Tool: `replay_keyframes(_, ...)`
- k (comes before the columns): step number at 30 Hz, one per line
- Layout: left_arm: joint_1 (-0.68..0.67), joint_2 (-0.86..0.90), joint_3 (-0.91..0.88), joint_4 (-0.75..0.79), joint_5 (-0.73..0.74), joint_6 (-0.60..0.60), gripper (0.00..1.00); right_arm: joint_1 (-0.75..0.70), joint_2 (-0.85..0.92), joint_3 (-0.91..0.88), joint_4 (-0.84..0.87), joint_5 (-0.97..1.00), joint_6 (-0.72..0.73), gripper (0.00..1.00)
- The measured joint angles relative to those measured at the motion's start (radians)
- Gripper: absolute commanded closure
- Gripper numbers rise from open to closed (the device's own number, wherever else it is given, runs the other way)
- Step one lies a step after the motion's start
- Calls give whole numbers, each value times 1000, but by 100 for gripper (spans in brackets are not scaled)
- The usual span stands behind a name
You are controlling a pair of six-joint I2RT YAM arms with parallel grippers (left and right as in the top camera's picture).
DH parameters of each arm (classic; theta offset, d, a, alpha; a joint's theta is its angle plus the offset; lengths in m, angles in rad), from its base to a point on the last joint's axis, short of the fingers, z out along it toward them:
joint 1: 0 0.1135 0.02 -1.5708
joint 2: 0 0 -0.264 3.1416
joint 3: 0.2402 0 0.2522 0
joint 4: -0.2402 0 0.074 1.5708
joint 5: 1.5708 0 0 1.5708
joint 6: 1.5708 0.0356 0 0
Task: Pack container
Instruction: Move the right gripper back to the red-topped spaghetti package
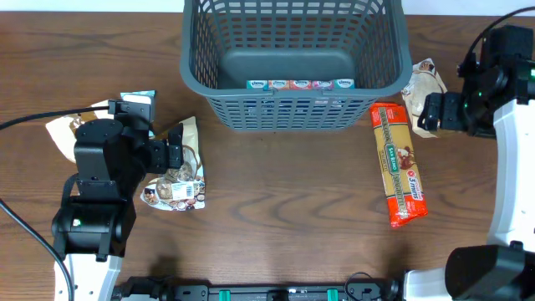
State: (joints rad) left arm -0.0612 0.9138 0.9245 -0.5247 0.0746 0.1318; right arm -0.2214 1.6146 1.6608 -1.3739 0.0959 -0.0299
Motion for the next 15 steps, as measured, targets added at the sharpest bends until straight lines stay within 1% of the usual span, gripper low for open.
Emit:
replay_keyframes(4,0,0,0,0,0,0,1,-27,0,-125,80,-42,-46,1)
replay_keyframes(11,0,0,0,-2,0,0,1,-28,0,-346,238,-151,-160,1)
replay_keyframes(15,0,0,0,-2,0,0,1,-28,0,-421,316,-219,-224,1)
